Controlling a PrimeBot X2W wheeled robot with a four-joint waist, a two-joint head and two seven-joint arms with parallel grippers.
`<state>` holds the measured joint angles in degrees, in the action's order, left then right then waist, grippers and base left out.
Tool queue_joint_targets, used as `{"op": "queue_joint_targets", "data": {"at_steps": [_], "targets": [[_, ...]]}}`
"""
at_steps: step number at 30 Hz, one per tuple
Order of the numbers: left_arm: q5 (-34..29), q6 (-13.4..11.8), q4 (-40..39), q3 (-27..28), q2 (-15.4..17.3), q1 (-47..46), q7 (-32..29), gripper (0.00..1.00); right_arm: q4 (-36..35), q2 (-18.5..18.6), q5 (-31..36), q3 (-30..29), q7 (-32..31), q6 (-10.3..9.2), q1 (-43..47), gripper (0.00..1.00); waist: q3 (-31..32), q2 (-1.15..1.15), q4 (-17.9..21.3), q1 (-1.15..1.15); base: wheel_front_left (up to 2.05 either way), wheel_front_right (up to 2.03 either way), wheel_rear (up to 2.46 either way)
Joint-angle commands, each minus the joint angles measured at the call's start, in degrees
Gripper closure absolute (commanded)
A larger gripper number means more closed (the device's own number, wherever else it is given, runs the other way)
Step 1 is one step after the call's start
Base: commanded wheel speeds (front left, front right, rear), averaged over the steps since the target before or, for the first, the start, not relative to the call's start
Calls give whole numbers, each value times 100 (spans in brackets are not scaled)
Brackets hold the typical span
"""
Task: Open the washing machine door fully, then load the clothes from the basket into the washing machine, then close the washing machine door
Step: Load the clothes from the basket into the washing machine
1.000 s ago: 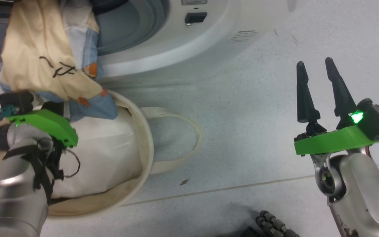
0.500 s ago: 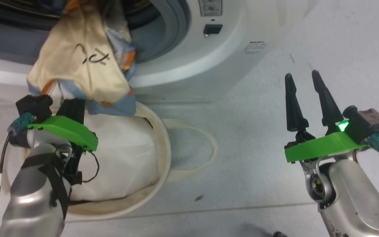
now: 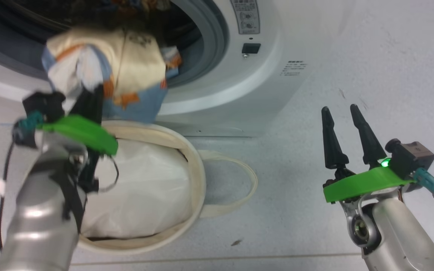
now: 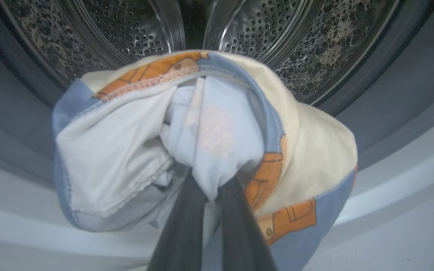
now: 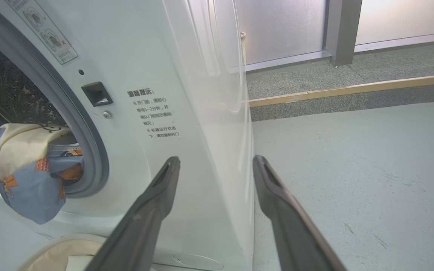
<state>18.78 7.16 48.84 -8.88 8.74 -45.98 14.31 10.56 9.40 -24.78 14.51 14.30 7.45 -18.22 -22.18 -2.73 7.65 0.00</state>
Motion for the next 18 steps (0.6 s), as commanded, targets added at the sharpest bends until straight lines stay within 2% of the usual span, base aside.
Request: {"op": "queue_joint_targets", "data": {"at_steps": [1, 12, 18], "targets": [[10, 31, -121, 95, 193, -376, 69, 100, -179, -16, 2, 89, 70, 3, 26, 0, -111, 0, 73, 0, 0, 0, 0], [54, 32, 1021, -88, 604, -2026, 69, 100, -403, -88, 112, -115, 70, 3, -15, 0, -830, 0, 667, 0, 0, 0, 0], [-99, 24, 1051, -95, 717, -2713, 69, 100, -534, -189, 146, -262, 70, 3, -17, 0, -1297, 0, 871, 0, 0, 0, 0]]}}
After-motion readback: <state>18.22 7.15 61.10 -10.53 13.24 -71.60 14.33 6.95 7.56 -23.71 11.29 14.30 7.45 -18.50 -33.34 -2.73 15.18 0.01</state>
